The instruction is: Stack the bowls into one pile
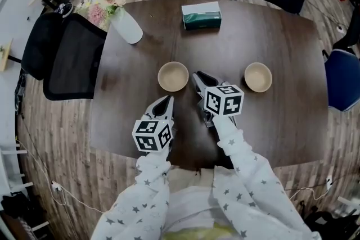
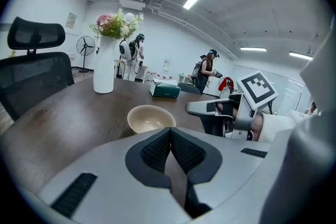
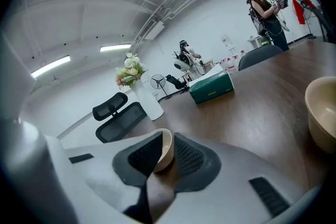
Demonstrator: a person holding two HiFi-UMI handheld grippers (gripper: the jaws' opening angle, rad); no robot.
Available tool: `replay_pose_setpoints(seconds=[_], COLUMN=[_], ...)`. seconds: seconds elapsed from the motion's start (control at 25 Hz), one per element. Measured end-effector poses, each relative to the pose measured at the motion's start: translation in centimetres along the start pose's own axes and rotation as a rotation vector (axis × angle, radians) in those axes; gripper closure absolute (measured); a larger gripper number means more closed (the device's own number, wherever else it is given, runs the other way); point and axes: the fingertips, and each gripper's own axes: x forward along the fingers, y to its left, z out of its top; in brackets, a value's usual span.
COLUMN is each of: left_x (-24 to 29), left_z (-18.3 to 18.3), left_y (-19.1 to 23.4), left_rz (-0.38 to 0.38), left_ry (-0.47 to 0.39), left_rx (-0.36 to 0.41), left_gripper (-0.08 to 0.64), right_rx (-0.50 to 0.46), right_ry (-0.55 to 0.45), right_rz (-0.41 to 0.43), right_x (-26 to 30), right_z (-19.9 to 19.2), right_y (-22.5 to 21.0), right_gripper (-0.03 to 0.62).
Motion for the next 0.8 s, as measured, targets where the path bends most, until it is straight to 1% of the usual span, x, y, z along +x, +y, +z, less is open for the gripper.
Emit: replay_pose_setpoints(seconds=[0.04, 0.08, 0.12, 0.36, 0.52, 0.8], left_x=[0.0, 0.0, 0.0, -0.1, 0.0, 0.2], left_z=[-0.2, -0.3, -0.5, -1.0, -1.2, -1.2], left_y=[0.2, 0.3, 0.5, 1.3, 1.9, 2.9], left_rz=[0.004, 0.007, 0.010, 0.028, 0.039, 0.057], left_ry=[0.003, 0.006, 0.008, 0.019, 0.021, 0.017], left_rx=[-0.005, -0.010, -0.015, -0.035, -0.045, -0.063], left_gripper=[0.534, 0.534, 0.534, 0.534, 0.534, 0.534], right_rx=[0.004, 0.012, 0.019, 0.017, 0.042, 0.053], right_ry=[0.007, 0.017, 0.028, 0.083, 0.105, 0.130], right_rz=[0.009, 0.020, 0.030, 0.034, 0.023, 0.000], right_x=[0.4, 0.8, 1.2, 3.8, 5.0, 6.1], right_z=[-0.2, -0.4, -0.7, -1.4, -2.0, -3.0], right_y=[0.2, 0.3, 0.5, 0.9, 0.6, 0.3], right_gripper=[0.523, 0.476, 0.463, 0.431, 0.431, 0.433])
